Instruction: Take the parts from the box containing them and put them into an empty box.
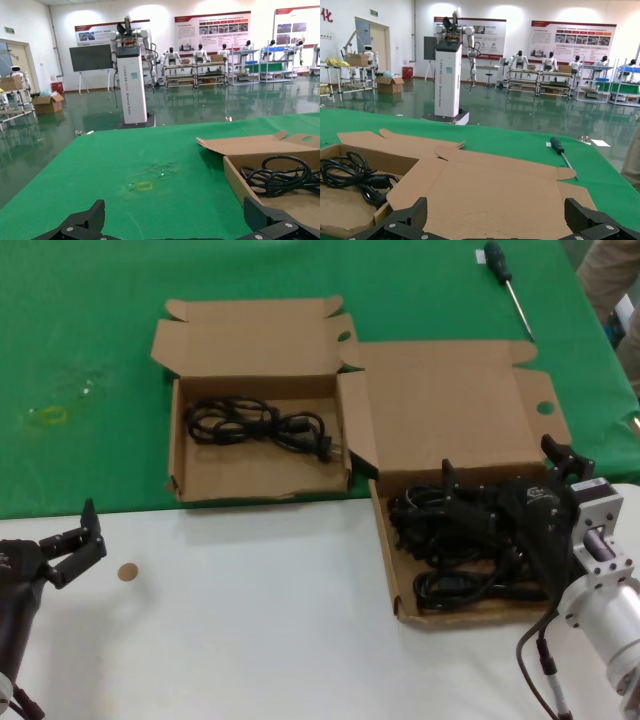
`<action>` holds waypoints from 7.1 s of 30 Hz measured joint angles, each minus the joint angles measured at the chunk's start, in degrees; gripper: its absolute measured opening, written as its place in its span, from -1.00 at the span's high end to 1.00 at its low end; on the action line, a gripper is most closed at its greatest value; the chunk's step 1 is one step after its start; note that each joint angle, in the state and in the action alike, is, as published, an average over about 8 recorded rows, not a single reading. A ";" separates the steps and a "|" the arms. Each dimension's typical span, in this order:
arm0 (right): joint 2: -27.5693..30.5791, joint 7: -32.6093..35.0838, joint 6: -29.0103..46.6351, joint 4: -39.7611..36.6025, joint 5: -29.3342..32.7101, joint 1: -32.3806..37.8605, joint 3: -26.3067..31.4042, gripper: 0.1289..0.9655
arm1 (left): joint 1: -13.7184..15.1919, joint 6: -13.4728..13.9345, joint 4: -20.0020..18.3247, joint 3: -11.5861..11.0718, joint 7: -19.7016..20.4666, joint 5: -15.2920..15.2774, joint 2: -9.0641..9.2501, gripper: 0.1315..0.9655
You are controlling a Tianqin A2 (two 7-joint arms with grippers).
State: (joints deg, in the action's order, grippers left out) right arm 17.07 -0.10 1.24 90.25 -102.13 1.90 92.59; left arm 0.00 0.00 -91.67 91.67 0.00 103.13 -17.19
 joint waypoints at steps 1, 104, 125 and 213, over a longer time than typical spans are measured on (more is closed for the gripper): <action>0.00 0.00 0.00 0.00 0.00 0.00 0.00 -1.00 | 0.00 0.00 0.00 0.00 0.00 0.00 0.00 -1.00; 0.00 0.00 0.00 0.00 0.00 0.00 0.00 -1.00 | 0.00 0.00 0.00 0.00 0.00 0.00 0.00 -1.00; 0.00 0.00 0.00 0.00 0.00 0.00 0.00 -1.00 | 0.00 0.00 0.00 0.00 0.00 0.00 0.00 -1.00; 0.00 0.00 0.00 0.00 0.00 0.00 0.00 -1.00 | 0.00 0.00 0.00 0.00 0.00 0.00 0.00 -1.00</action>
State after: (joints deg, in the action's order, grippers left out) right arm 17.07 -0.10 1.24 90.25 -102.13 1.90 92.59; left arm 0.00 0.00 -91.67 91.67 0.00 103.13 -17.19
